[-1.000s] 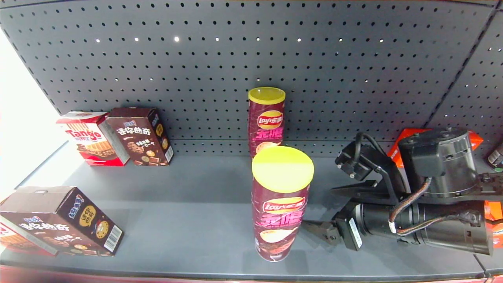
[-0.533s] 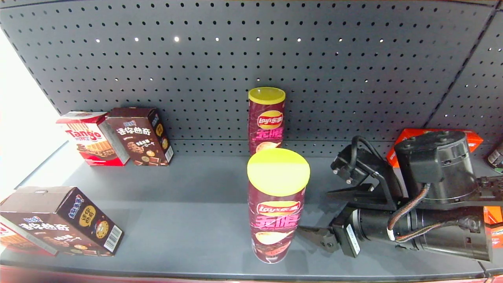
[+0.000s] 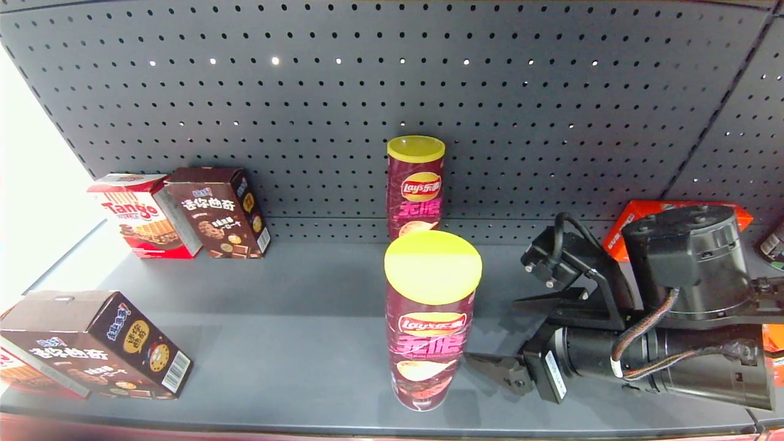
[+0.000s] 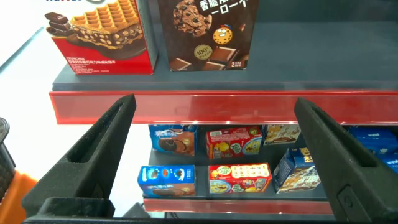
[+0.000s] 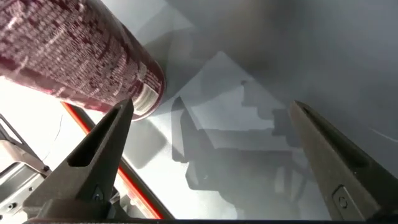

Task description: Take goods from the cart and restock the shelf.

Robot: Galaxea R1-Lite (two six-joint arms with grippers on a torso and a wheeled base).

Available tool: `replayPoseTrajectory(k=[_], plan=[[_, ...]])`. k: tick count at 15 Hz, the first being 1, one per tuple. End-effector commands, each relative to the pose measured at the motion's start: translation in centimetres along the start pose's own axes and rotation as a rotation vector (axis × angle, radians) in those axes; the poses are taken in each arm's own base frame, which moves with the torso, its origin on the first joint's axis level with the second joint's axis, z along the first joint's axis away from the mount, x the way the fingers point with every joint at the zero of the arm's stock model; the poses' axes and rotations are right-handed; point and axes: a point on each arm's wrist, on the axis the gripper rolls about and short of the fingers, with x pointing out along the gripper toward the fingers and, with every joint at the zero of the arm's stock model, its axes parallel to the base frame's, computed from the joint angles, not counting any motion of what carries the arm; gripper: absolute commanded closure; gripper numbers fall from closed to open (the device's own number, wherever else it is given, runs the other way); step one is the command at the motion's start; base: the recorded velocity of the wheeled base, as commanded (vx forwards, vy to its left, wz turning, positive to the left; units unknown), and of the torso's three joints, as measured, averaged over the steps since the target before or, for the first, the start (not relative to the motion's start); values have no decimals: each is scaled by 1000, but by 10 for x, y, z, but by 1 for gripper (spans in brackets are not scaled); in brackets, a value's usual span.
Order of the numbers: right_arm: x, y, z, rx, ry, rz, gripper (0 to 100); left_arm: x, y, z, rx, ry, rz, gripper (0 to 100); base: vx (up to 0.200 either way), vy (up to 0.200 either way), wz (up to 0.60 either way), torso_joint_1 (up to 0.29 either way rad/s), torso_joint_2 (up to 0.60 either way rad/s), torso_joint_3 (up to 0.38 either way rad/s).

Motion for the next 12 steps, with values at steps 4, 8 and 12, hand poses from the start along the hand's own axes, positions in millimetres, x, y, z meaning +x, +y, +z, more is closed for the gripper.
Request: replayPoseTrajectory(k=[4, 8, 12], plan=[[-45, -29, -5, 62, -87, -120, 0, 0, 0, 0, 0, 1, 1, 0, 0, 0, 0, 0, 0, 0], [-81, -41, -16, 97, -149, -204, 0, 0, 0, 0, 0, 3, -4, 0, 0, 0, 0, 0, 0, 0], [-105, -45, -31, 120, -180, -264, 0, 0, 0, 0, 0, 3, -4, 0, 0, 0, 0, 0, 0, 0]])
